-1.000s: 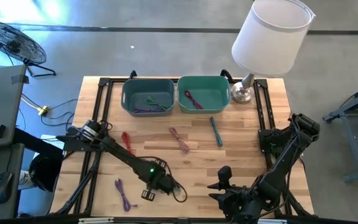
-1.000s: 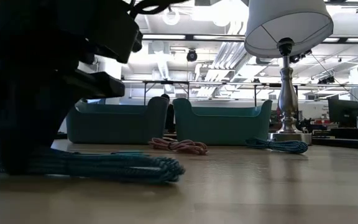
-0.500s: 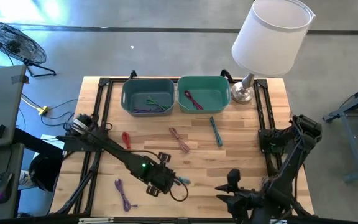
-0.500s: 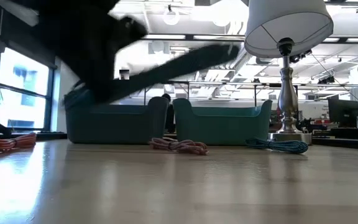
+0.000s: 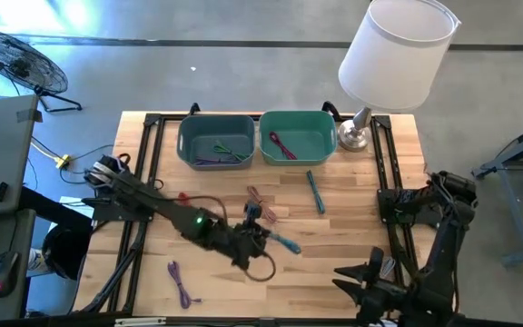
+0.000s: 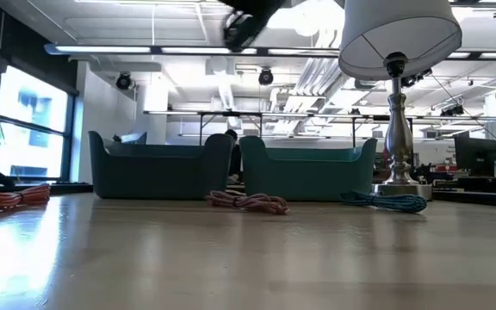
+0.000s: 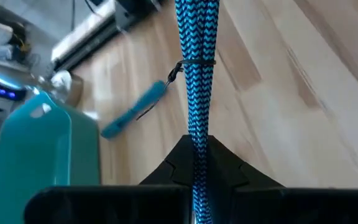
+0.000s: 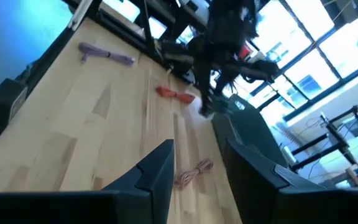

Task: Pick & Place USB Port
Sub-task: Put the bottom blue usb cable into the green bin

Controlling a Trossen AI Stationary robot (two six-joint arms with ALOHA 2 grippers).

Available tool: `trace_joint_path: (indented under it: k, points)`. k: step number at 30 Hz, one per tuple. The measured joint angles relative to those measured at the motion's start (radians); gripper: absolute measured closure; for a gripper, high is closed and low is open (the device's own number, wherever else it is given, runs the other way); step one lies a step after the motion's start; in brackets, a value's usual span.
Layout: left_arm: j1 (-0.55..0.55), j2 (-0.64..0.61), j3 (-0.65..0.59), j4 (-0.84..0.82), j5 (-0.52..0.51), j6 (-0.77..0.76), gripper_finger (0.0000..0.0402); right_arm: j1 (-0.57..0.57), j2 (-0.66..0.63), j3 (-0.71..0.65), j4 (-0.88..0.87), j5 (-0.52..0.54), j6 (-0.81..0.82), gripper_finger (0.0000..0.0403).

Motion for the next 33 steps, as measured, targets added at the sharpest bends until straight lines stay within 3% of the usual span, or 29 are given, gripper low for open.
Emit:
trace_joint_path:
  k: [4, 7, 13, 18, 26, 29, 33]
  points:
    - [0.073, 0.0, 0.0, 0.101, 0.062, 0.082, 0.039, 0.002, 0.0, 0.0, -0.018, 0.019, 0.009, 0.027]
    - [0.143, 0.0, 0.0, 0.195, 0.174, 0.151, 0.039, -0.004, 0.0, 0.0, -0.098, 0.053, 0.073, 0.027]
    - [0.286, 0.0, 0.0, 0.381, 0.486, 0.251, 0.039, -0.062, 0.0, 0.0, -0.34, 0.085, 0.317, 0.0279]
    - [0.374, 0.007, 0.0, 0.496, 0.78, 0.296, 0.039, -0.156, 0.0, 0.0, -0.379, 0.036, 0.307, 0.0317]
    - [0.42, 0.008, 0.0, 0.42, 0.831, 0.348, 0.039, -0.238, 0.0, 0.001, -0.411, -0.033, 0.277, 0.0354]
    - [0.434, 0.008, 0.0, 0.415, 0.839, 0.356, 0.039, -0.253, 0.0, 0.0, -0.42, -0.038, 0.277, 0.0337]
    - [0.455, 0.008, 0.0, 0.423, 0.881, 0.359, 0.039, -0.276, 0.0, 0.0, -0.42, -0.038, 0.285, 0.0286]
